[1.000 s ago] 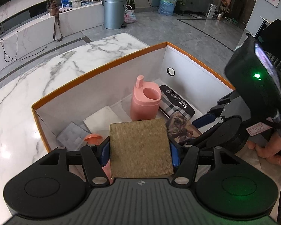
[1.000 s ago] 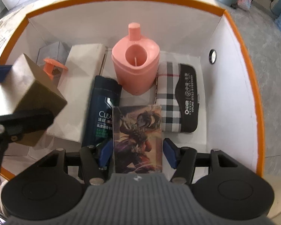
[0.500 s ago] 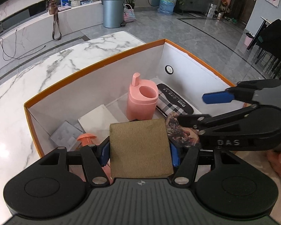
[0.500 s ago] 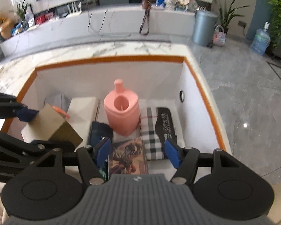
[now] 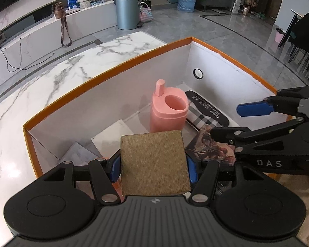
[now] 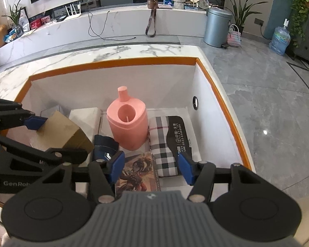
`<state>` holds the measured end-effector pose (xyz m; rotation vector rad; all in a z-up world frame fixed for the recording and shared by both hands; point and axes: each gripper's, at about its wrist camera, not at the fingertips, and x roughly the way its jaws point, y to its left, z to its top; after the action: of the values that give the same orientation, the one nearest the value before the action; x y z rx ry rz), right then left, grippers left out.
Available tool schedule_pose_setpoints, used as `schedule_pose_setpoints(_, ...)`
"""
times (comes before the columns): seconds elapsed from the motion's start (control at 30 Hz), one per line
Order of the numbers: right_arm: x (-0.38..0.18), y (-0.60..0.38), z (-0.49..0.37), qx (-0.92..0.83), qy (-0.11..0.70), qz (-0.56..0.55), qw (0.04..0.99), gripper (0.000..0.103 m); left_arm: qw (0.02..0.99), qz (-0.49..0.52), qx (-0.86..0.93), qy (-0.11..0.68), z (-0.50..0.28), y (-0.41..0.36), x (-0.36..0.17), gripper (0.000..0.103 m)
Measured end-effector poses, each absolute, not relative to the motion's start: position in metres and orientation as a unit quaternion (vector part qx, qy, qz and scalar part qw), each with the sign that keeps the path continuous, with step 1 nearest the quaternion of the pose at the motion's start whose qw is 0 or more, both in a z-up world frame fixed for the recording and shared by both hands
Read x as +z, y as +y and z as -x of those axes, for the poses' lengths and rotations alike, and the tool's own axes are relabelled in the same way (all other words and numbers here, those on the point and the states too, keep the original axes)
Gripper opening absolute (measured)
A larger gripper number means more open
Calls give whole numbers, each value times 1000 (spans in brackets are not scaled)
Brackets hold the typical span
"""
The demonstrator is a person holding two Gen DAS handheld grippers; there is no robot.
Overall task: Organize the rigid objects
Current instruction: 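Lower and release the cube with the left tool while the right tool drops the card in, then lift both open tools away from the box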
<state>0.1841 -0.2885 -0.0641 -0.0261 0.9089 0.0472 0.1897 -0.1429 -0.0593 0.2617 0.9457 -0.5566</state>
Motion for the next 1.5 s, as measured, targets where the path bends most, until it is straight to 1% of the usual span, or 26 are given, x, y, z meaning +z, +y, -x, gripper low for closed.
schedule_pose_setpoints(0.33, -67, -288, -186, 27, 445, 11, 895, 58, 849, -130, -246, 449, -195, -142, -66, 71)
schedule_pose_setpoints(0.43, -67, -290, -187, 30, 448, 6, 894, 58, 852, -130, -240, 447, -193, -142, -65, 75)
schedule_pose_setpoints(0.5, -67, -290, -187, 30, 448, 4, 893, 58, 854, -130, -233, 446, -193, -141, -64, 80)
schedule_pose_setpoints(0.57, -67, -290, -187, 31, 449, 3, 893, 58, 858, -128, -232, 439, -190, -139, -60, 81)
schedule_pose_setpoints(0.67, -68, -290, -188, 31, 453, 5, 891, 59, 864, -108, -236, 432, -189, -135, -53, 87)
schedule_pose_setpoints(0.97, -67, -290, -185, 26, 446, 6, 895, 59, 885, -85, -235, 393, -172, -124, -25, 87)
schedule_pose_setpoints(1.27, -62, -291, -181, 17, 429, 7, 903, 59, 904, -74, -218, 360, -152, -95, 2, 87)
schedule_pose_setpoints(1.5, -57, -294, -181, 22, 429, -5, 903, 59, 913, -56, -199, 353, -140, -65, 7, 83)
